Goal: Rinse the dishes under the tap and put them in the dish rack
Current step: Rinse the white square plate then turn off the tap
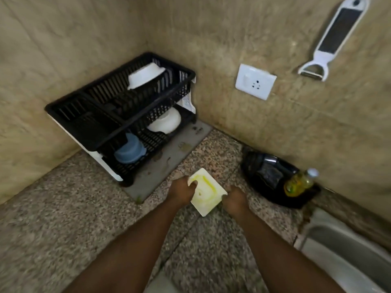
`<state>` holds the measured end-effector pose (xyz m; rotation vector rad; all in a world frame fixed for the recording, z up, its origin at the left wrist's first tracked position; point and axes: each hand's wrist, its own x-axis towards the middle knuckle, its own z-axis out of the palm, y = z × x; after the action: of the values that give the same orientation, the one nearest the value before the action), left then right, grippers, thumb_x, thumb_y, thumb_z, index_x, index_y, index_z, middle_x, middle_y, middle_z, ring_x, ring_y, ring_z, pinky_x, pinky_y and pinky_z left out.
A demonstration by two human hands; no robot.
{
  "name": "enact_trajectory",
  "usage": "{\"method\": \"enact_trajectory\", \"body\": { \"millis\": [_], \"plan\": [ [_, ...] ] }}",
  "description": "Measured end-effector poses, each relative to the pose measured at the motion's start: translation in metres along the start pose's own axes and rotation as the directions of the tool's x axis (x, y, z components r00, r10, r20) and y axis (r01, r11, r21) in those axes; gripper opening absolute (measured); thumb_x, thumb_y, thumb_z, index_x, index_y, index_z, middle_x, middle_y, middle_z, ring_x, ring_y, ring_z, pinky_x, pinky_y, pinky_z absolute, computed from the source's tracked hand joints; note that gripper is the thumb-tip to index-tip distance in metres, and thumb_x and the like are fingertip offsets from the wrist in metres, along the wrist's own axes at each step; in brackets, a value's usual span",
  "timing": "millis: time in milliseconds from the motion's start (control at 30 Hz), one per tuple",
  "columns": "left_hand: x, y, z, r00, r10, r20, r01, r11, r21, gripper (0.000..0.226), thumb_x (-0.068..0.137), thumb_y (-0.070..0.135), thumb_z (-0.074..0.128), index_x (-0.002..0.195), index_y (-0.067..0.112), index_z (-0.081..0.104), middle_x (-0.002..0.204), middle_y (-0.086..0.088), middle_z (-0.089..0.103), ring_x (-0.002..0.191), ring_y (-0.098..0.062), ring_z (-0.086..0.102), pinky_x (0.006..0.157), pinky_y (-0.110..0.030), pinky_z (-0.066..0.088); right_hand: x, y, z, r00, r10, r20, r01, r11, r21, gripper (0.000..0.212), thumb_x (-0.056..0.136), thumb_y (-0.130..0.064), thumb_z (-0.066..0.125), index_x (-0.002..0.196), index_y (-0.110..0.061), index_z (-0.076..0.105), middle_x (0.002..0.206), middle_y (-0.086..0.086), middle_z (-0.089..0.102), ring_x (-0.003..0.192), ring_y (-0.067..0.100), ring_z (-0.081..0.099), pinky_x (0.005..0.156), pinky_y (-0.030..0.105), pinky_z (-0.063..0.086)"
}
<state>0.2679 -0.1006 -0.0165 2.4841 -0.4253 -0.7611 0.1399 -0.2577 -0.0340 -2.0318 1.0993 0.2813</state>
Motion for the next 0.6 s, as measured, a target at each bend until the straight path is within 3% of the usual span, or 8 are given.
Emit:
{"method": "enact_trajectory", "body": {
  "millis": [67,133,233,300,433,600],
  "plan": [
    [-0.005,0.003,0.012,0.998,-0.044,-0.043,0.044,0.999,-0.001,0.050,0.103,0.047,0.052,0.132,0.008,0.064,0.125,-0.018,0.069,0.114,-0.037,0.065,0.089,-0.037,0.051,0.008,0.017,0.005,1.000,0.011,0.012,-0.013,0.981,0.194,0.011,0.082,-0.020,0.063,0.092,-0.018,0.062,0.113,0.021,0.067,0.101,0.039,0.066,0.088,0.048,0.056],
    [-0.018,0.007,0.021,0.995,-0.097,-0.033,0.095,0.994,-0.059,0.047,0.100,0.042,0.055,0.123,0.004,0.069,0.122,-0.021,0.070,0.114,-0.038,0.064,0.091,-0.038,0.050,0.008,0.034,0.003,0.998,0.054,0.015,-0.055,0.944,0.325,0.008,0.082,-0.014,0.062,0.088,-0.018,0.064,0.102,0.016,0.067,0.096,0.041,0.068,0.081,0.057,0.059],
    [-0.052,0.023,0.039,0.990,-0.140,-0.020,0.126,0.935,-0.332,0.046,0.084,0.048,0.057,0.098,0.009,0.078,0.106,-0.022,0.074,0.097,-0.039,0.070,0.085,-0.046,0.059,-0.017,0.062,-0.021,0.989,0.147,0.008,-0.135,0.878,0.459,0.015,0.090,-0.008,0.061,0.097,-0.016,0.071,0.104,0.010,0.068,0.096,0.036,0.069,0.080,0.055,0.060],
    [-0.075,0.041,0.057,0.979,-0.182,0.089,0.201,0.829,-0.522,0.029,0.094,0.040,0.065,0.095,0.012,0.074,0.097,-0.019,0.072,0.082,-0.037,0.069,0.068,-0.049,0.061,-0.038,0.090,-0.043,0.983,0.182,0.007,-0.155,0.822,0.548,0.016,0.092,-0.009,0.060,0.091,-0.024,0.068,0.110,0.013,0.071,0.094,0.034,0.070,0.074,0.053,0.062],
    [-0.113,0.087,0.117,0.957,-0.135,0.258,0.268,0.753,-0.601,0.040,0.103,0.044,0.058,0.106,0.006,0.070,0.096,-0.016,0.074,0.079,-0.036,0.070,0.051,-0.035,0.051,-0.088,0.152,-0.104,0.975,0.221,-0.024,-0.138,0.685,0.715,0.022,0.099,-0.004,0.050,0.108,-0.011,0.069,0.102,0.011,0.071,0.079,0.025,0.069,0.054,0.030,0.054],
    [-0.162,0.161,0.195,0.946,-0.013,0.324,0.236,0.711,-0.662,0.046,0.104,0.045,0.054,0.117,0.003,0.067,0.102,-0.027,0.074,0.062,-0.035,0.066,0.040,-0.030,0.046,-0.141,0.236,-0.190,0.959,0.250,-0.136,-0.063,0.653,0.755,0.022,0.095,-0.006,0.055,0.099,-0.011,0.076,0.091,0.016,0.075,0.065,0.026,0.070,0.059,0.038,0.058]
  ]
}}
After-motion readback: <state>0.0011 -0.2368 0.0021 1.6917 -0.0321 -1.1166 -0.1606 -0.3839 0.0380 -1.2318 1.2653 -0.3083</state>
